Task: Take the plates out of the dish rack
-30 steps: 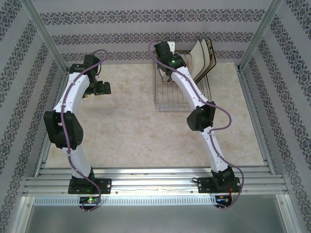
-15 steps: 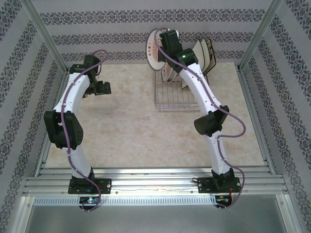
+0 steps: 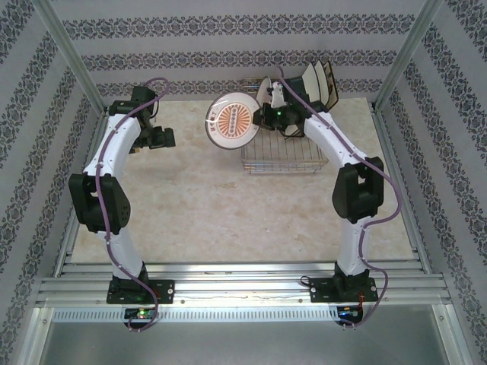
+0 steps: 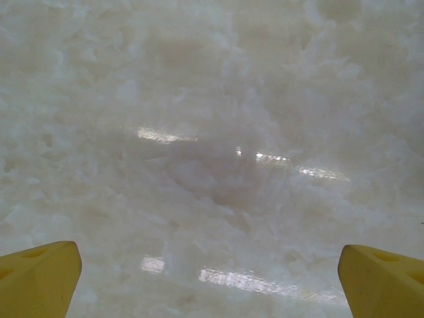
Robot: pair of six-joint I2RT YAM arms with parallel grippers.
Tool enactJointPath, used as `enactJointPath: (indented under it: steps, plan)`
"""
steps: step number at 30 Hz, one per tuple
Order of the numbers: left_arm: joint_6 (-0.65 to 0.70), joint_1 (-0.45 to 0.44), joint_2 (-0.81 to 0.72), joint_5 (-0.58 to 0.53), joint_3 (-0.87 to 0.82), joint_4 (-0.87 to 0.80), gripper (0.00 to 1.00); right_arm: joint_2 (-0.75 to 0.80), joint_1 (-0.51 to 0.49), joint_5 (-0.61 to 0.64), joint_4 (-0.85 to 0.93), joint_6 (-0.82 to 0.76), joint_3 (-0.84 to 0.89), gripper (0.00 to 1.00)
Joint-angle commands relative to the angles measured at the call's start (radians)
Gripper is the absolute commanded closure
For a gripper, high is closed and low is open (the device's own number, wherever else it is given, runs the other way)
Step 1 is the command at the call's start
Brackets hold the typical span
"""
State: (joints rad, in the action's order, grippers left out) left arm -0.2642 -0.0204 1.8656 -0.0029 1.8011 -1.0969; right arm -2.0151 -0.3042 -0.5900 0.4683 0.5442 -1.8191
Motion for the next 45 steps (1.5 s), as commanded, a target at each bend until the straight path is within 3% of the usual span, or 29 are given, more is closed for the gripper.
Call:
enactJointPath:
  steps: [1,6,11,14,19,23,26,33,36,40,45]
  plan:
    - [0.022,-0.007,-0.052,0.042,-0.020,0.051,0.00,0.102,0.016,-0.295,-0.389,0.154,0.134,1.00]
    - [0.028,-0.007,-0.076,0.066,-0.030,0.087,0.00,0.137,0.033,-0.353,-0.548,0.228,0.311,1.00]
    - [0.027,-0.007,-0.085,0.120,-0.028,0.115,0.00,0.150,0.042,-0.358,-0.586,0.244,0.382,1.00]
    - [0.034,-0.007,-0.118,0.244,-0.068,0.193,0.00,0.147,0.043,-0.364,-0.594,0.249,0.392,1.00]
    - [-0.004,-0.007,-0.215,0.611,-0.227,0.478,0.00,0.135,0.039,-0.385,-0.603,0.262,0.385,1.00]
    - [-0.091,-0.008,-0.236,0.838,-0.310,0.673,0.00,0.125,0.029,-0.396,-0.601,0.264,0.370,1.00]
    - [-0.169,-0.008,-0.226,0.928,-0.352,0.791,0.00,0.117,0.022,-0.401,-0.606,0.270,0.361,1.00]
    - [-0.218,-0.010,-0.185,0.956,-0.397,0.861,0.01,0.107,-0.003,-0.416,-0.614,0.273,0.337,1.00]
    - [-0.222,-0.010,-0.173,0.960,-0.401,0.867,0.12,0.101,-0.007,-0.419,-0.616,0.277,0.332,1.00]
    - [-0.232,-0.010,-0.160,0.968,-0.400,0.874,0.41,0.095,-0.013,-0.416,-0.616,0.279,0.327,1.00]
    - [-0.242,-0.010,-0.139,0.982,-0.392,0.869,0.66,0.084,-0.015,-0.414,-0.614,0.284,0.321,1.00]
